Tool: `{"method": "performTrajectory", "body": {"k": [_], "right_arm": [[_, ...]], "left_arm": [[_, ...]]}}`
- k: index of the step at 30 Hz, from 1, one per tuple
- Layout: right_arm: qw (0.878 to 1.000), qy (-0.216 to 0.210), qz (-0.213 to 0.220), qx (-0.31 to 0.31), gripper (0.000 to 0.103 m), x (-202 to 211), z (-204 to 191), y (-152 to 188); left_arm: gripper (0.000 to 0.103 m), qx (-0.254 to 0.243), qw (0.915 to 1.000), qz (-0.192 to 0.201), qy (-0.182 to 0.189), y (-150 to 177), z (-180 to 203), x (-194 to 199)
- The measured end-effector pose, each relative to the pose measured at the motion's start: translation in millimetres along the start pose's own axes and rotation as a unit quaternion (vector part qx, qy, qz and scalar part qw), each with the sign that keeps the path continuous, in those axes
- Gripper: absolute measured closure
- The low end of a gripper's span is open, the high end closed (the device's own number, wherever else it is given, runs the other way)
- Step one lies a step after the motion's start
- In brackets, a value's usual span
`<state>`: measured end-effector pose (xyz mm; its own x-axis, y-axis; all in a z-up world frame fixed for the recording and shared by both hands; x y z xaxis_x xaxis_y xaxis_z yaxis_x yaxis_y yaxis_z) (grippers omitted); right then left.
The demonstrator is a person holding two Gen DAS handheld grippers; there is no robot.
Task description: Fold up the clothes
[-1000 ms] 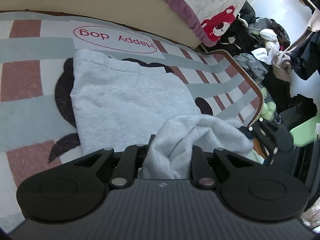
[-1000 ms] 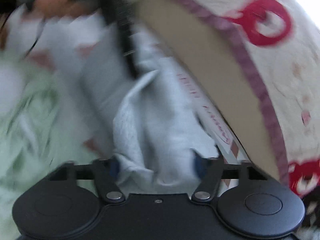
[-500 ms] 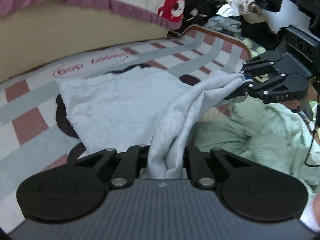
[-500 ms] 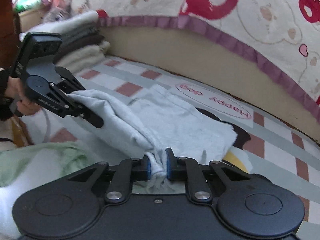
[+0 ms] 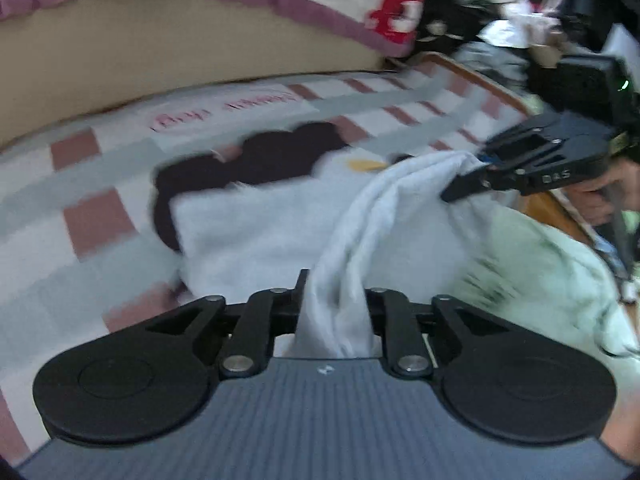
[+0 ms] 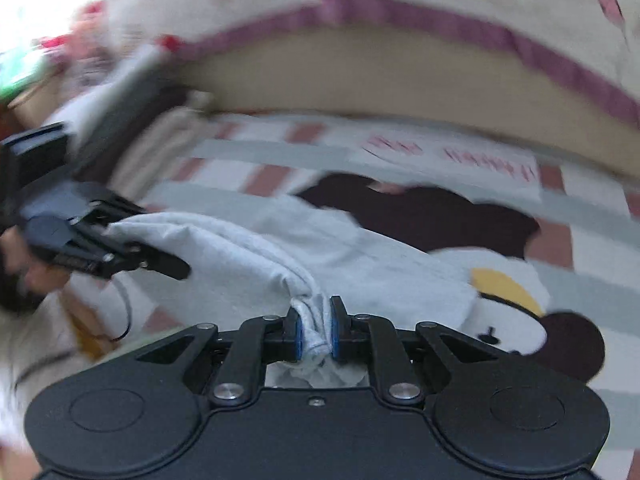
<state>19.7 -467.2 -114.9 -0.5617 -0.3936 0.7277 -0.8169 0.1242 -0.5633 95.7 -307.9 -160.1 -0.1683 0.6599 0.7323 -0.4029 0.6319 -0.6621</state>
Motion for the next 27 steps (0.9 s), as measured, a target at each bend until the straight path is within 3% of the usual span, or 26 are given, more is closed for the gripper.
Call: {"method": "performTrajectory", "body": {"k": [3, 6, 13, 17, 21, 22, 23, 24, 27], "right_arm": [[0.996, 0.033, -0.038, -0.080, 0.089, -19, 29, -16], [0.993, 0.049, -0.040, -0.102, 0.090, -27, 48, -22], [0.986, 0.039, -0.048, -0.158, 0.090, -41, 76, -12], [0.988, 0.023, -0.028, -0.149, 0.090, -50, 82, -16], [0.995, 0.013, -0.028, -0.094, 0.087, -55, 86, -26], [0.995, 0.025, -0.033, -0.086, 0.082, -57, 92, -25], [0.995, 0.038, -0.036, -0.086, 0.069, -58, 99, -25], [0.993, 0.055, -0.025, -0.099, 0.066, -55, 106, -24], [0.985, 0.118, 0.015, -0.122, 0.068, -39, 121, -24]], "left_arm": [[0.078, 0.013, 0.9996, 0.006, -0.025, -20, -17, -30], [0.075, 0.044, 0.9985, 0.008, -0.032, -27, -31, -49], [0.087, 0.085, 0.9952, 0.009, -0.049, -26, -48, -58], [0.089, 0.105, 0.9926, 0.011, -0.059, -24, -55, -59], [0.087, 0.121, 0.9895, 0.015, -0.078, -22, -63, -62], [0.087, 0.117, 0.9884, 0.018, -0.095, -21, -66, -66], [0.087, 0.115, 0.9871, 0.020, -0.110, -19, -70, -69], [0.087, 0.115, 0.9861, 0.018, -0.119, -18, -72, -68], [0.087, 0.121, 0.9841, 0.006, -0.130, -17, -80, -54]]}}
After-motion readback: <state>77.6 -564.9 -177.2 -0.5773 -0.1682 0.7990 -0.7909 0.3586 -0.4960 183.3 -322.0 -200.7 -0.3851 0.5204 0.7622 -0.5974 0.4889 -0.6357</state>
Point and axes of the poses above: each gripper's, at about its wrist camera, not at the fingertips, and x roughly against the way its jaws point, z to its right, y to its underside, the point moved 7 cm from there along -x, roughly the way its jaws point, and after that the axes turned 12 degrees about -y, right-handed, at the moved point
